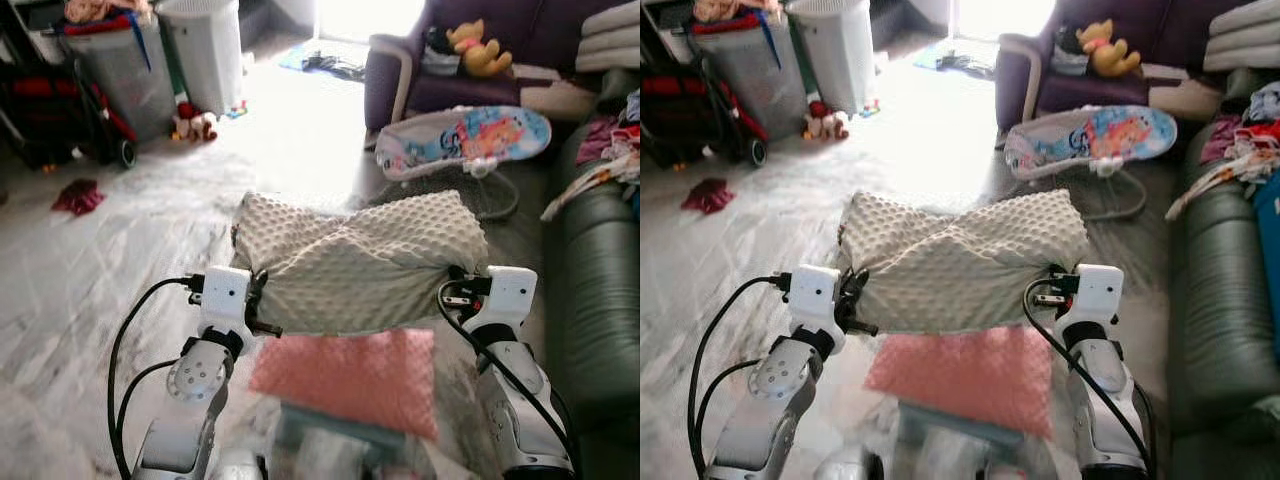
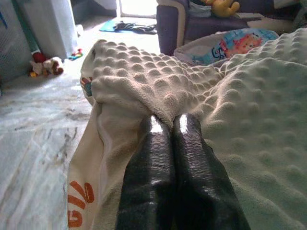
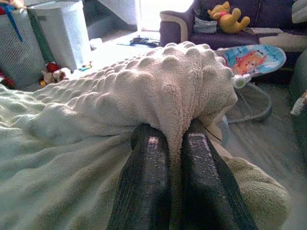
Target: Move the pillow to the sofa
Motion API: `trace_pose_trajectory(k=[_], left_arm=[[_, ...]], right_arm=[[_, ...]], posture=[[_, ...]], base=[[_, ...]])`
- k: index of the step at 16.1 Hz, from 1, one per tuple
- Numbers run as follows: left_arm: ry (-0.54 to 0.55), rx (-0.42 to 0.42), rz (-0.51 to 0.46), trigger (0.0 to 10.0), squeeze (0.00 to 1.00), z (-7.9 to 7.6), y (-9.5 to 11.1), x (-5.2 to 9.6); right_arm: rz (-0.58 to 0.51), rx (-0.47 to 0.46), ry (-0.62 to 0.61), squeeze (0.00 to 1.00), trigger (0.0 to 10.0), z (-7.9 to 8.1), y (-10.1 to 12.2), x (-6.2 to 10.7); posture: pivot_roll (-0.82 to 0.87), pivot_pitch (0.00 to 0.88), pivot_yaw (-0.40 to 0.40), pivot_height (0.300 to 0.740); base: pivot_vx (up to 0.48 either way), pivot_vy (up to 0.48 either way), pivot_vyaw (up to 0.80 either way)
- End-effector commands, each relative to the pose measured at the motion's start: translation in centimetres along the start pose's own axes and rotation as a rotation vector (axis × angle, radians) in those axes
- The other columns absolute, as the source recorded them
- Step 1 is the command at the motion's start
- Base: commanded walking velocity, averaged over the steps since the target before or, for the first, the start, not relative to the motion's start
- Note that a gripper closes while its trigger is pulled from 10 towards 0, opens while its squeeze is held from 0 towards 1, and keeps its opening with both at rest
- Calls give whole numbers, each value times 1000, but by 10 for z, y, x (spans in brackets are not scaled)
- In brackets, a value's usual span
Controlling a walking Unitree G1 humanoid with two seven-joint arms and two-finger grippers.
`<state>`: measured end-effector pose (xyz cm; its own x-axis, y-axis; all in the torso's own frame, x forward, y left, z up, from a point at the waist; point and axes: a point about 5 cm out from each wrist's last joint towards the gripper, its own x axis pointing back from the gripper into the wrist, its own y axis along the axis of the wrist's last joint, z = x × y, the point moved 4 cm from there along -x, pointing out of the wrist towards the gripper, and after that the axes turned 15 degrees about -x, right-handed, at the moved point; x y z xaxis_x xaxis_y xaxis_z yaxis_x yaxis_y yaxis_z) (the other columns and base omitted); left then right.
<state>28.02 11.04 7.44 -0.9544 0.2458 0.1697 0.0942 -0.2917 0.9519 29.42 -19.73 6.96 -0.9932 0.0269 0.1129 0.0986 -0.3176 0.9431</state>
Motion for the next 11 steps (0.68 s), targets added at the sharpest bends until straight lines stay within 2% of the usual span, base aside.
trace_pose_trajectory(k=[1,11], left_arm=[[-3,-1,-22,10000,0,0,7,-1],[-17,9,-4,10000,0,-1,4,0]], right_arm=[[-12,-2,8,0,10000,2,4,-1],[-4,0,2,0,10000,1,3,0]], posture=[[-53,0,7,740],[-56,0,10,740]], base=[[-307,0,0],[-310,0,0]])
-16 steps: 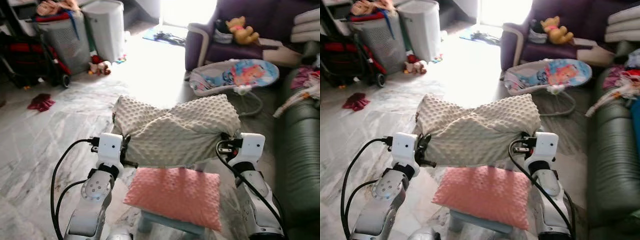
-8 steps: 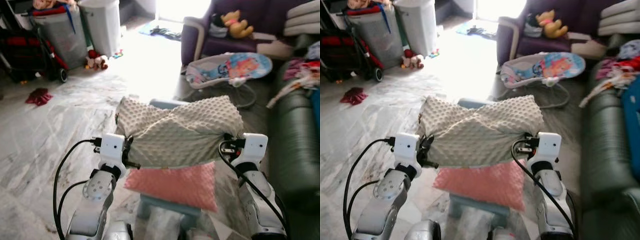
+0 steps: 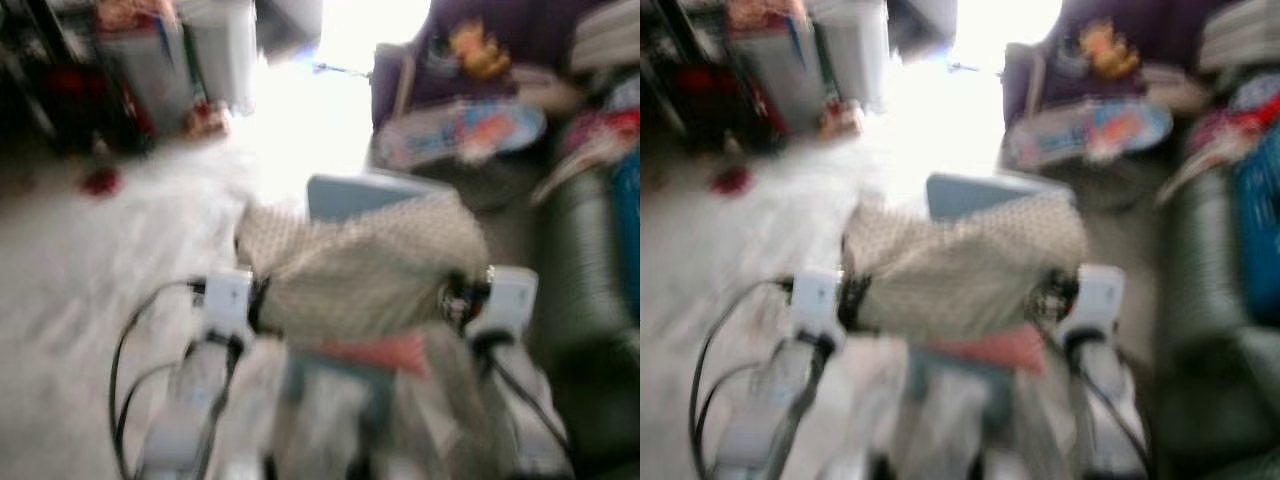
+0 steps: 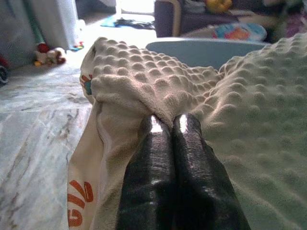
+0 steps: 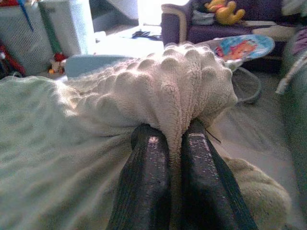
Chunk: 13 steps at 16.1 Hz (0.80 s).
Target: Move the pillow to the sofa
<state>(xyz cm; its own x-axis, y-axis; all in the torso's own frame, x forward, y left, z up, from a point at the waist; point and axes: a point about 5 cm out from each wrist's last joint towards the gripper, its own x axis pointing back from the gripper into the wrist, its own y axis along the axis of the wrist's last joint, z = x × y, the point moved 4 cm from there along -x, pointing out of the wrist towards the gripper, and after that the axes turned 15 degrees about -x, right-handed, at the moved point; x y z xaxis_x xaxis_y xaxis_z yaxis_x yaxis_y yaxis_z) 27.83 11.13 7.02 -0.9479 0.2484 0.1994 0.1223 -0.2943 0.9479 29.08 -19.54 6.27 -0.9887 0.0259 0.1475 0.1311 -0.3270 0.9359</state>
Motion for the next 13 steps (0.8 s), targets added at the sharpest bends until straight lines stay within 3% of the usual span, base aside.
trace_pose_trajectory(k=[1,6,13], left_arm=[[-7,3,-31,10000,0,0,9,-1],[-11,-2,-29,10000,0,1,9,-2],[-12,17,-29,10000,0,0,9,-5]], right_arm=[[-37,8,10,0,10000,2,10,-2],[-30,4,5,0,10000,2,7,-2],[-33,11,0,0,10000,-1,10,-4]], posture=[[-55,0,11,740],[-55,0,16,740],[-58,0,13,740]], base=[[-307,0,0],[-292,0,0],[0,0,0]])
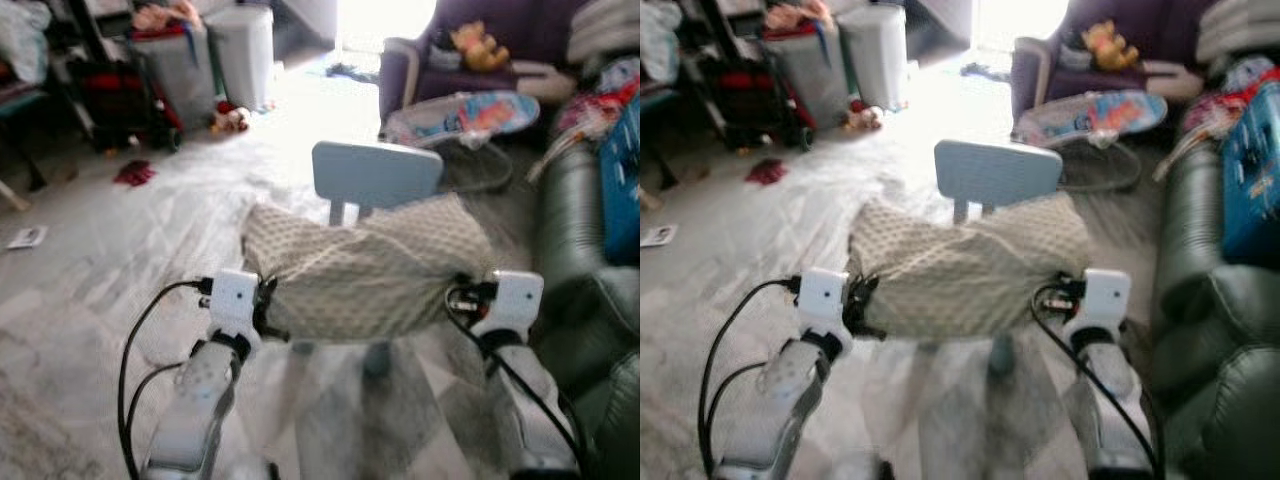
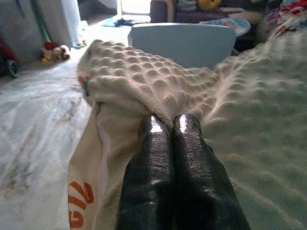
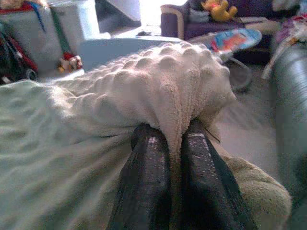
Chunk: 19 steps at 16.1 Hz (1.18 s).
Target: Move the pillow to the sofa
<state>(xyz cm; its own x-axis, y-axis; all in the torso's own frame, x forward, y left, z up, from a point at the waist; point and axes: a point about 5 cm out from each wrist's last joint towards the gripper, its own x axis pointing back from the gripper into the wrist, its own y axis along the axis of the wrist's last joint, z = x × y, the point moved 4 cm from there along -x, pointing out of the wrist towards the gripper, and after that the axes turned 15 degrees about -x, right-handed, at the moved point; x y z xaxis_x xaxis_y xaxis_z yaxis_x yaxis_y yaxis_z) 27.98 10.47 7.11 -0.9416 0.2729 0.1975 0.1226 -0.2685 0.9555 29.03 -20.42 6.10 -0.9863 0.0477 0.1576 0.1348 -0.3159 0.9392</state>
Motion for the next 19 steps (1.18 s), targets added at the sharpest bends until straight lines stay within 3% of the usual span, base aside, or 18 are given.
trace_pose_trajectory(k=[1,4,10,19], left_arm=[[15,0,-15,10000,0,6,6,-2],[12,6,-14,10000,0,5,5,-2],[4,20,-9,10000,0,2,5,-3],[-3,12,-1,10000,0,3,4,-2]], right_arm=[[-33,1,24,0,10000,8,9,-5],[-32,7,23,0,10000,8,9,-4],[-30,16,13,0,10000,4,10,-2],[-22,13,12,0,10000,6,7,-1]], posture=[[-59,0,13,740],[-65,0,13,740],[-74,0,13,740],[-71,0,21,740]], base=[[0,0,0],[0,0,-329],[0,354,-495],[0,361,-800]])
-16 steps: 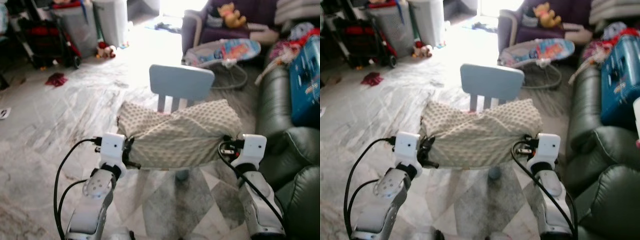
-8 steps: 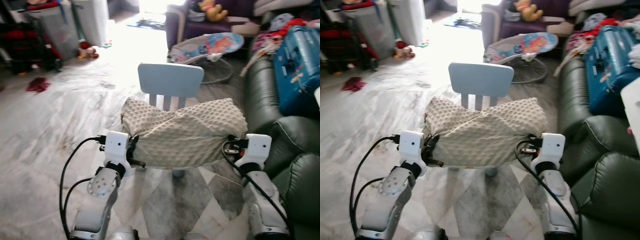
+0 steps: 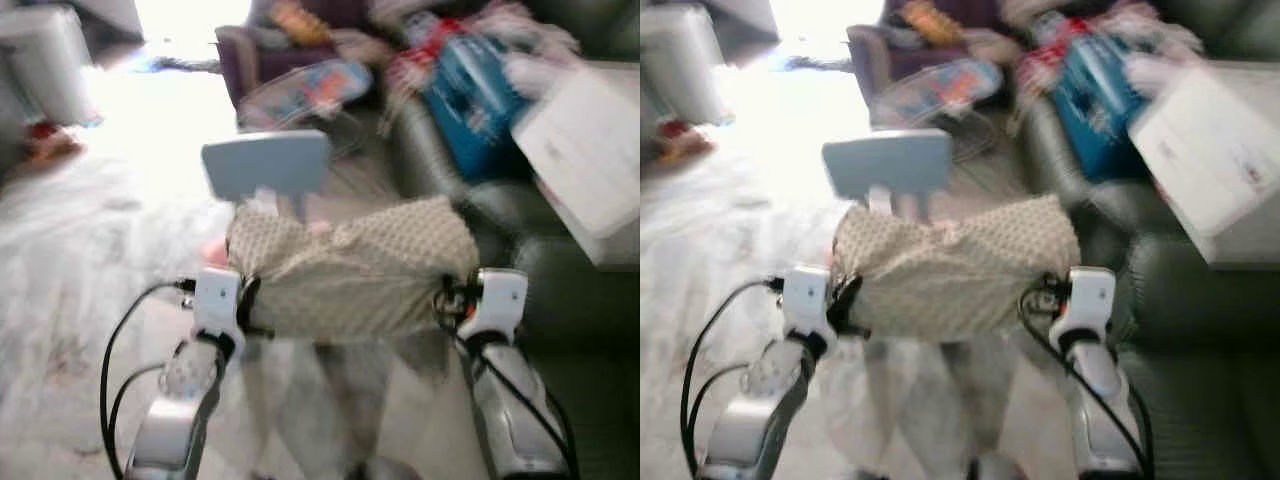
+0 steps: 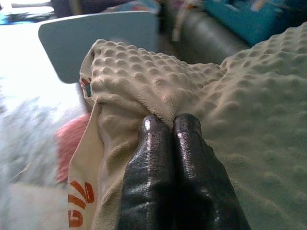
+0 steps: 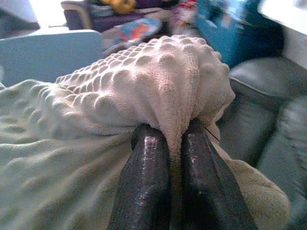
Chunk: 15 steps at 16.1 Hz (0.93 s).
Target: Move the pillow to the sofa
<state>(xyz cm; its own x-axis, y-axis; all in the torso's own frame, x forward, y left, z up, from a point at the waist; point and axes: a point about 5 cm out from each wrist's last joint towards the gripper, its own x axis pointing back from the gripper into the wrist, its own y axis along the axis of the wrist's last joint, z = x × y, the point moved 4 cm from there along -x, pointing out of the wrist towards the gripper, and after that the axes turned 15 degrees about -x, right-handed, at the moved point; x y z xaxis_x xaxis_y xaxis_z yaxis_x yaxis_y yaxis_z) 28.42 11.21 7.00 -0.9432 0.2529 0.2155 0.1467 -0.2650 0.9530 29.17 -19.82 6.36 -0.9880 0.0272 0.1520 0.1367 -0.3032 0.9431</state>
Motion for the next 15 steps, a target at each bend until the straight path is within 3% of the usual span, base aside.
trace_pose_trajectory(k=[1,9,15], left_arm=[[-19,1,-23,10000,0,-5,6,1],[-26,-6,-21,10000,0,-5,6,0],[-27,-10,-24,10000,0,-6,7,-1]], right_arm=[[-23,-1,-10,0,10000,-1,6,0],[-20,-11,-12,0,10000,0,4,-1],[-17,-12,-11,0,10000,0,3,-1]], posture=[[-71,0,22,740],[-69,0,25,740],[-68,0,24,740]], base=[[0,364,-800],[0,362,-119],[0,361,-536]])
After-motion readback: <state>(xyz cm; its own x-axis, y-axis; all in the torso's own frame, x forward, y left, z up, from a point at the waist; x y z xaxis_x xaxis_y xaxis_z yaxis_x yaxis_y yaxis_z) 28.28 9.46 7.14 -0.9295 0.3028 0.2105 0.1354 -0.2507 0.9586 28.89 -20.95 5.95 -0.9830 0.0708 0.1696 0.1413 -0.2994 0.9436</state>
